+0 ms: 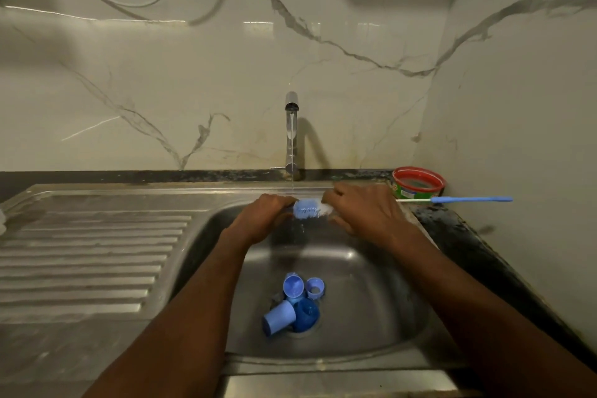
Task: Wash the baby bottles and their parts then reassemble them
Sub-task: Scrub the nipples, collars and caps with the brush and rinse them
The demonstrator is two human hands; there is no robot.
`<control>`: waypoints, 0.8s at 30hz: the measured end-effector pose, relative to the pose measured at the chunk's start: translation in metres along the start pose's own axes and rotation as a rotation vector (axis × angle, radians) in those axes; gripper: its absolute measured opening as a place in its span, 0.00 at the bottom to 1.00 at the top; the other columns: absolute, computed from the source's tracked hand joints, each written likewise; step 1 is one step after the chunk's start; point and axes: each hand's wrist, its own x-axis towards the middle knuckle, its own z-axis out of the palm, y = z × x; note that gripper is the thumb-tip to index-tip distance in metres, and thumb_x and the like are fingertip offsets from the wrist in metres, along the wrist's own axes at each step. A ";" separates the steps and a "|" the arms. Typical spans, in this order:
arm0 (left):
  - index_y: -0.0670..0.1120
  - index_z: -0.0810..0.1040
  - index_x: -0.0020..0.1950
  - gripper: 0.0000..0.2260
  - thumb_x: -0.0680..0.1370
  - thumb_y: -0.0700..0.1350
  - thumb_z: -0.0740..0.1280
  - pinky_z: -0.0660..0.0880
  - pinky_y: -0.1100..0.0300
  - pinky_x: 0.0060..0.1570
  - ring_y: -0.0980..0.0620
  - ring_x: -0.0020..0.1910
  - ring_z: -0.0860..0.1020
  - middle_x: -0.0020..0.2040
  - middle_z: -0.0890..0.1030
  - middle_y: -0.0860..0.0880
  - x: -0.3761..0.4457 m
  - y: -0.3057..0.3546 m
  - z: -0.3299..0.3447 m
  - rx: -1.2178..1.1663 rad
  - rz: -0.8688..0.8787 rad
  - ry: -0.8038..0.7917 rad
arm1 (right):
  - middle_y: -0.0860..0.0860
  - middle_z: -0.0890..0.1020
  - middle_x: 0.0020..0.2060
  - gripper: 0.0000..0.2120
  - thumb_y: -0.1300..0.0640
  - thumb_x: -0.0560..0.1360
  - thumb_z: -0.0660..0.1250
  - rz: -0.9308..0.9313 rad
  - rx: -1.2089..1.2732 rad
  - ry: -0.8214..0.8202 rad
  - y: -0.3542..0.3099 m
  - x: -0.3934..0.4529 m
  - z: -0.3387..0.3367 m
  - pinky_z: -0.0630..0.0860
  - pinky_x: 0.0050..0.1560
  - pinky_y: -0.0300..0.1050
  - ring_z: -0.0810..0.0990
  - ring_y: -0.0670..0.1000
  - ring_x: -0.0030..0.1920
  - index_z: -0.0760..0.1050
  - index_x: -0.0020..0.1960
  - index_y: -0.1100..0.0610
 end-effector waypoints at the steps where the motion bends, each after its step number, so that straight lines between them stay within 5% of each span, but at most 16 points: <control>1: 0.52 0.79 0.66 0.13 0.82 0.52 0.65 0.75 0.59 0.53 0.52 0.54 0.81 0.58 0.84 0.50 0.000 -0.001 -0.002 -0.004 0.003 0.003 | 0.46 0.81 0.50 0.16 0.42 0.76 0.71 -0.027 -0.067 0.050 -0.002 -0.001 -0.001 0.71 0.33 0.43 0.80 0.50 0.41 0.75 0.61 0.43; 4: 0.52 0.83 0.61 0.10 0.80 0.50 0.69 0.68 0.62 0.44 0.52 0.48 0.81 0.52 0.85 0.49 -0.001 0.002 -0.006 0.053 0.039 0.100 | 0.45 0.83 0.42 0.08 0.43 0.78 0.68 0.136 0.126 0.037 -0.004 0.001 -0.004 0.77 0.37 0.45 0.81 0.50 0.41 0.80 0.55 0.43; 7: 0.51 0.84 0.58 0.09 0.80 0.50 0.70 0.67 0.61 0.43 0.49 0.47 0.81 0.49 0.84 0.47 -0.003 0.008 -0.004 0.113 0.076 0.172 | 0.46 0.85 0.40 0.08 0.46 0.75 0.71 0.476 0.653 -0.296 0.002 0.016 -0.009 0.79 0.44 0.47 0.82 0.51 0.42 0.84 0.49 0.49; 10: 0.49 0.83 0.60 0.11 0.78 0.48 0.72 0.75 0.57 0.45 0.48 0.48 0.81 0.51 0.84 0.46 -0.009 0.011 0.001 0.091 0.089 0.215 | 0.50 0.80 0.30 0.10 0.53 0.75 0.74 0.875 1.292 -0.616 0.016 0.018 -0.014 0.67 0.24 0.38 0.70 0.47 0.25 0.81 0.39 0.59; 12: 0.45 0.83 0.60 0.13 0.77 0.45 0.74 0.77 0.54 0.48 0.45 0.49 0.82 0.52 0.85 0.44 -0.008 0.014 -0.001 0.041 0.102 0.255 | 0.47 0.75 0.24 0.12 0.51 0.76 0.73 0.940 1.408 -0.671 0.019 0.010 -0.017 0.59 0.21 0.35 0.63 0.44 0.22 0.81 0.41 0.59; 15: 0.44 0.80 0.64 0.14 0.80 0.46 0.71 0.75 0.54 0.55 0.45 0.55 0.81 0.58 0.84 0.42 -0.001 0.013 -0.004 -0.016 0.046 0.202 | 0.49 0.84 0.40 0.20 0.44 0.79 0.69 0.601 0.996 -0.397 0.011 0.005 -0.008 0.73 0.33 0.40 0.80 0.47 0.35 0.78 0.61 0.59; 18: 0.45 0.77 0.68 0.15 0.82 0.47 0.66 0.75 0.56 0.61 0.48 0.60 0.80 0.62 0.82 0.44 -0.002 0.002 -0.003 -0.124 -0.003 0.154 | 0.51 0.78 0.60 0.31 0.35 0.74 0.69 0.213 0.356 -0.050 0.002 0.001 0.011 0.77 0.46 0.49 0.81 0.54 0.51 0.66 0.70 0.48; 21: 0.48 0.77 0.69 0.15 0.83 0.47 0.65 0.75 0.59 0.62 0.52 0.61 0.80 0.63 0.82 0.47 -0.005 -0.002 -0.002 -0.171 0.033 0.135 | 0.50 0.81 0.54 0.21 0.41 0.77 0.68 0.109 0.086 0.021 -0.005 0.001 0.019 0.78 0.38 0.47 0.82 0.53 0.43 0.67 0.67 0.43; 24: 0.48 0.81 0.66 0.14 0.80 0.44 0.71 0.72 0.69 0.59 0.54 0.58 0.82 0.59 0.84 0.49 -0.005 -0.005 -0.004 -0.138 0.058 0.196 | 0.48 0.84 0.47 0.15 0.41 0.79 0.65 0.246 0.185 0.041 -0.009 0.005 0.011 0.78 0.41 0.47 0.83 0.54 0.44 0.74 0.64 0.41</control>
